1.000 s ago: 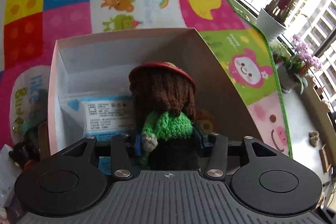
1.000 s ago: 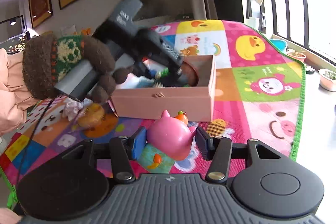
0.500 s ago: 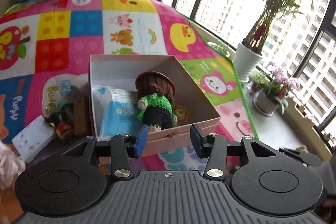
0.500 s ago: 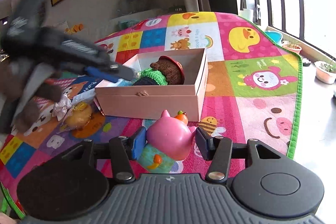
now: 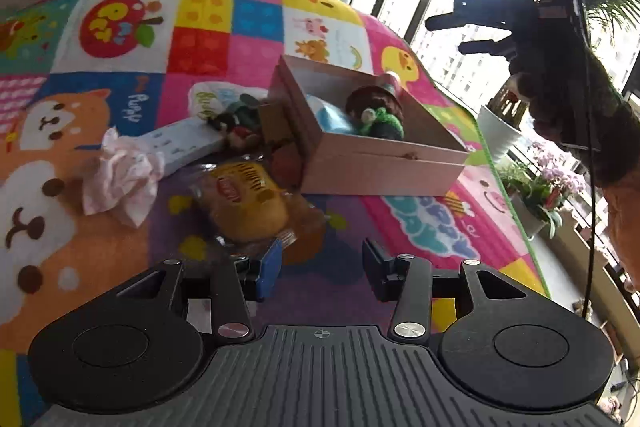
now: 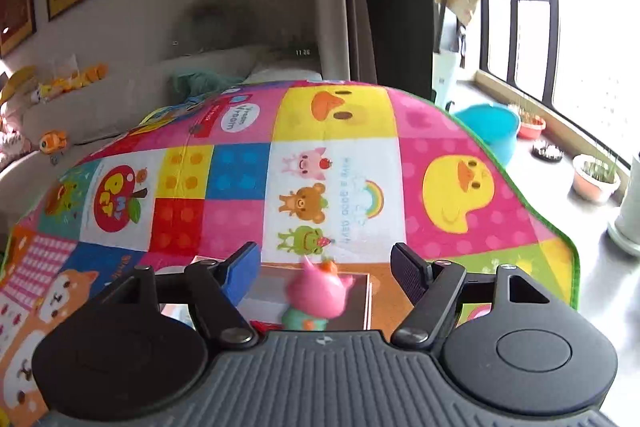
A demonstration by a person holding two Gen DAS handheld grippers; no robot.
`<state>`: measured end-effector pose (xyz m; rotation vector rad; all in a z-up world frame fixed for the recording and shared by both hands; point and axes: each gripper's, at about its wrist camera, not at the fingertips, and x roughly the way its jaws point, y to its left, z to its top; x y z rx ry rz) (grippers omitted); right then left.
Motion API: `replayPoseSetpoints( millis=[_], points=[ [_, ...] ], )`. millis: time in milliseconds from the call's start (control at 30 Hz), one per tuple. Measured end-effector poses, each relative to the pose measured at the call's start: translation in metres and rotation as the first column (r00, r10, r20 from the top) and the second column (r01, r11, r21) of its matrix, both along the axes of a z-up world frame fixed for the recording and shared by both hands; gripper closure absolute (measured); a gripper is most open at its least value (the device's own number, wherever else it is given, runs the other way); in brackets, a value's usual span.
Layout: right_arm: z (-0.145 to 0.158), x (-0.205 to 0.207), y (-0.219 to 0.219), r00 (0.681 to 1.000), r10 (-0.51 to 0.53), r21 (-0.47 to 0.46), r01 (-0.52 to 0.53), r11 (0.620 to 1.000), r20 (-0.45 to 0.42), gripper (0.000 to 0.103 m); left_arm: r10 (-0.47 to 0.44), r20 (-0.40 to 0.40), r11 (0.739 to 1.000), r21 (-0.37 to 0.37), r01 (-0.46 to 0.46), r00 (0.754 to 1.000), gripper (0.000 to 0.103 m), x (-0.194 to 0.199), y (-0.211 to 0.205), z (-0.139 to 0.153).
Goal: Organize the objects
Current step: 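Place the pink pig toy into the pink box with the right gripper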
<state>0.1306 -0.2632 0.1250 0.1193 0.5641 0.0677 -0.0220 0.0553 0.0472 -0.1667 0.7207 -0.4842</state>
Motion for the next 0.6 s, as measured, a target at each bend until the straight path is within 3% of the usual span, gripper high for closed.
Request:
replayPoseSetpoints(
  millis=[67,233,400,500,600],
  points=[
    [-0.011,-0.022,0.007,1.0,0.017,0.018,-0.016,1.0,-0.004,0.027,0.022,-0.014,1.0,-0.009,-0.022,1.0,0.054,-0.001,0.012,-0.008],
    [-0.067,-0.094,0.048,0.994,0.104,-0.048,-0.105,0.993,-0.026,0.015,0.075,-0.004,0.996,-0.045,-0.075,0.997,0.054,-0.002,0.025,-0.014],
    [-0.125,-0.144,0.077,0.991,0.118,-0.035,-0.12,0.992,-0.066,0.015,0.094,0.027,0.994,-0.064,-0.092,0.995,0.054,0.005,0.021,-0.003],
    [-0.139,-0.16,0.083,0.994,0.1,-0.011,-0.1,0.995,-0.039,0.013,0.167,-0.021,0.981,-0.096,-0.168,0.986,0.054,0.018,0.025,-0.001],
    [-0.135,-0.168,0.081,0.997,0.078,-0.017,-0.078,0.997,0.019,0.01,0.226,-0.06,0.966,-0.118,-0.231,0.972,0.054,0.032,0.029,-0.006]
  ],
)
